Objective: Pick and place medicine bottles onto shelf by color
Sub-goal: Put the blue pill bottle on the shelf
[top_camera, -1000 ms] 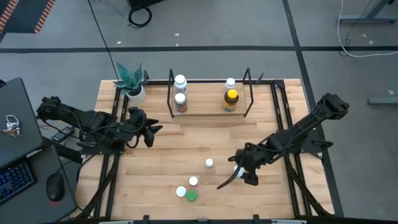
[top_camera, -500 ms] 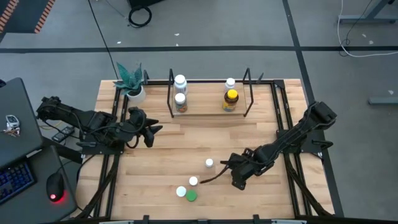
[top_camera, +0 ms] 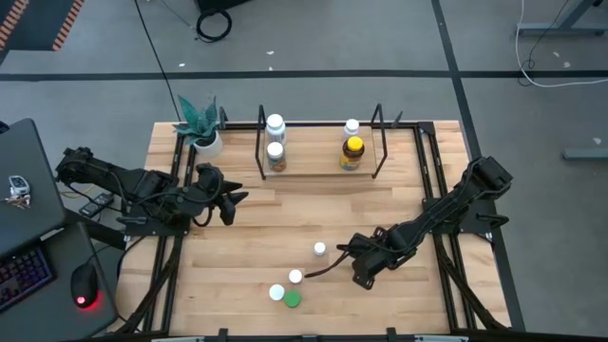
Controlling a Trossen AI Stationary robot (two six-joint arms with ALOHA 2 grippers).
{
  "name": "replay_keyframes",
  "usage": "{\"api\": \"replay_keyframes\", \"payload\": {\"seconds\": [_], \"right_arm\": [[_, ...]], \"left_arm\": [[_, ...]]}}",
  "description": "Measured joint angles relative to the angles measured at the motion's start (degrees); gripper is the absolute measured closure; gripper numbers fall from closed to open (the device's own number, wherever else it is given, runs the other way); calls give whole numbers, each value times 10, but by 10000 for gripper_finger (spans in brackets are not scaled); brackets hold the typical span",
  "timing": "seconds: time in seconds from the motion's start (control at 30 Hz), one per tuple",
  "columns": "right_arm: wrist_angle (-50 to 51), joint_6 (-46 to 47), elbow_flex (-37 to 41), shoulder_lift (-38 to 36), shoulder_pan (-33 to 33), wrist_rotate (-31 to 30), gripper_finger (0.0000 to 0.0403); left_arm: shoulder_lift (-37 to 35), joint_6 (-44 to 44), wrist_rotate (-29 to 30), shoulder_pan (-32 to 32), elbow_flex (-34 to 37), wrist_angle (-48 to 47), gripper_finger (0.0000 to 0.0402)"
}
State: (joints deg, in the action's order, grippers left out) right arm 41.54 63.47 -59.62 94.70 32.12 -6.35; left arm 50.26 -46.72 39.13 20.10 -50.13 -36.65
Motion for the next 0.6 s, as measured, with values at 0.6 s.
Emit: {"api": "replay_keyframes", "payload": {"seconds": [0.6], "right_arm": [[-15, -200, -38, -11, -105, 30, 220]], "left_arm": [[0, 0, 0, 0, 0, -1, 228]]}}
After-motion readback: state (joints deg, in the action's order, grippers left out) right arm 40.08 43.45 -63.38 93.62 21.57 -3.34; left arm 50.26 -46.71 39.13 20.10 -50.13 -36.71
